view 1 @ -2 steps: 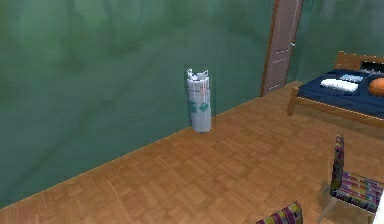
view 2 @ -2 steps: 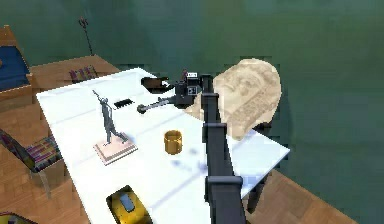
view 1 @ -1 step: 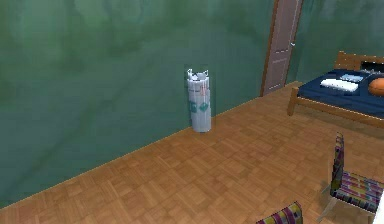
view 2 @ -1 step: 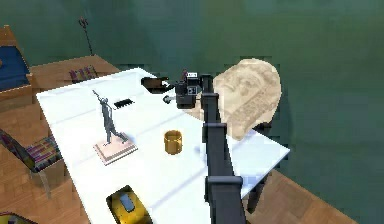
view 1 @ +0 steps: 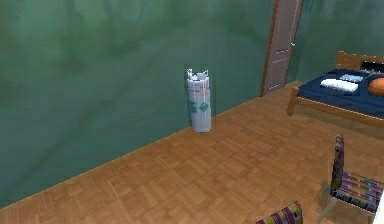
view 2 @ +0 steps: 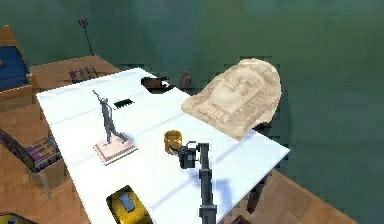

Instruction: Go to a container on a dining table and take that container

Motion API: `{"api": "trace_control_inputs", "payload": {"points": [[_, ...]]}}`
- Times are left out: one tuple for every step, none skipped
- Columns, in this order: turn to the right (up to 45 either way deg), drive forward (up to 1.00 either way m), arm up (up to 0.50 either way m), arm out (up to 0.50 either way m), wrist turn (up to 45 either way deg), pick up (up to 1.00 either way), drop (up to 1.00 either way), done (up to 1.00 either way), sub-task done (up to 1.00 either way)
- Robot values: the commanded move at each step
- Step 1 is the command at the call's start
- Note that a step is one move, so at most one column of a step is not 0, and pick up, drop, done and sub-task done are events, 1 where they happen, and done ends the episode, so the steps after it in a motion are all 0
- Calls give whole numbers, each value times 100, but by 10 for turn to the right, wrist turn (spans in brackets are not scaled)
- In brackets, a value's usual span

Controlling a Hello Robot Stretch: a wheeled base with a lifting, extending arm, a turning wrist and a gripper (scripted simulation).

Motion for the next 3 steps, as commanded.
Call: {"api": "trace_control_inputs", "payload": {"points": [[0,0,0,0,0,100,0,0,0],[0,0,10,0,0,0,0,0,0],[0,0,0,0,0,0,0,100,0]]}}
